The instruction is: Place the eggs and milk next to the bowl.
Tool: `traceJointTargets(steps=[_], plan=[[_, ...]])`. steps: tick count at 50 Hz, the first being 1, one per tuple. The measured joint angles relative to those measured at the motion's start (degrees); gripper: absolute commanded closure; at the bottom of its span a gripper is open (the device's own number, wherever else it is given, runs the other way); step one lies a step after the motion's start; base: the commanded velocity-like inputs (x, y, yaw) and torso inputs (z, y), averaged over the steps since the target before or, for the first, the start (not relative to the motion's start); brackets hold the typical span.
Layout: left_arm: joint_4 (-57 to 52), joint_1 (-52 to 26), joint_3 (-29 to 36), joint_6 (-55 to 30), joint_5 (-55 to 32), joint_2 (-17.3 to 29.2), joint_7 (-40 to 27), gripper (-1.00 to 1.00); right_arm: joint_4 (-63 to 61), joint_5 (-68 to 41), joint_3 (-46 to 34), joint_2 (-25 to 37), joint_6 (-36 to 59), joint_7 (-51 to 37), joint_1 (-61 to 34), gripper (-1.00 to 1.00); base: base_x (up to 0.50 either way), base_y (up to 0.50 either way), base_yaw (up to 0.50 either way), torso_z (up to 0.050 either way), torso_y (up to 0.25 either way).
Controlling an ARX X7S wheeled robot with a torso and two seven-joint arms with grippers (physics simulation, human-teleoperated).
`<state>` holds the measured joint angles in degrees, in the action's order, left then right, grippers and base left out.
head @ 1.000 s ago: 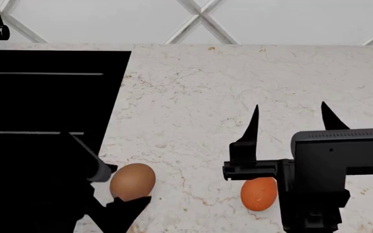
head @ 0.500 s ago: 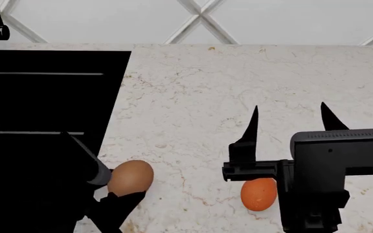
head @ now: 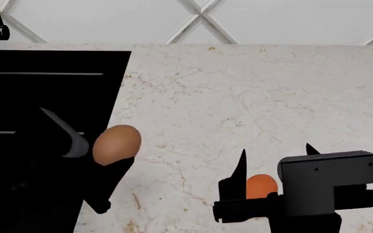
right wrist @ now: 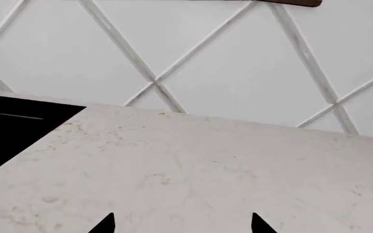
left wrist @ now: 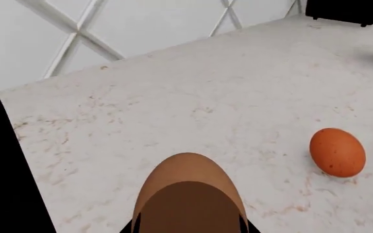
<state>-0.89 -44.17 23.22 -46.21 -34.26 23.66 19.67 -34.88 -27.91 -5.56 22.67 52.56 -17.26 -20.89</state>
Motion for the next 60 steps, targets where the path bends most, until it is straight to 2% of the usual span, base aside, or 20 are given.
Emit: traceJointTargets(steps=[12, 25, 60], plan=[[-1.78, -0.19, -1.65, 0.03, -1.04, 0.1, -1.19, 1.0, -1.96, -3.58, 1.02, 0.41, 5.95, -0.18, 1.3, -1.0, 0.0, 0.0, 0.0, 0.0, 0.0], [-2.58, 0.17, -2.27, 0.38, -1.58, 0.44, -1.49, 1.0, -1.51, -4.93, 0.63, 0.47, 7.87, 0.0, 2.02, -1.0, 0.0, 0.0, 0.0, 0.0, 0.0], [-2.96, 0.62, -1.96, 0.86, -2.09, 1.03, -1.51, 1.0, 9.9, -2.26, -2.62, -0.45, 1.26, 2.56, 1.92, -1.0, 0.0, 0.0, 0.0, 0.0, 0.0]])
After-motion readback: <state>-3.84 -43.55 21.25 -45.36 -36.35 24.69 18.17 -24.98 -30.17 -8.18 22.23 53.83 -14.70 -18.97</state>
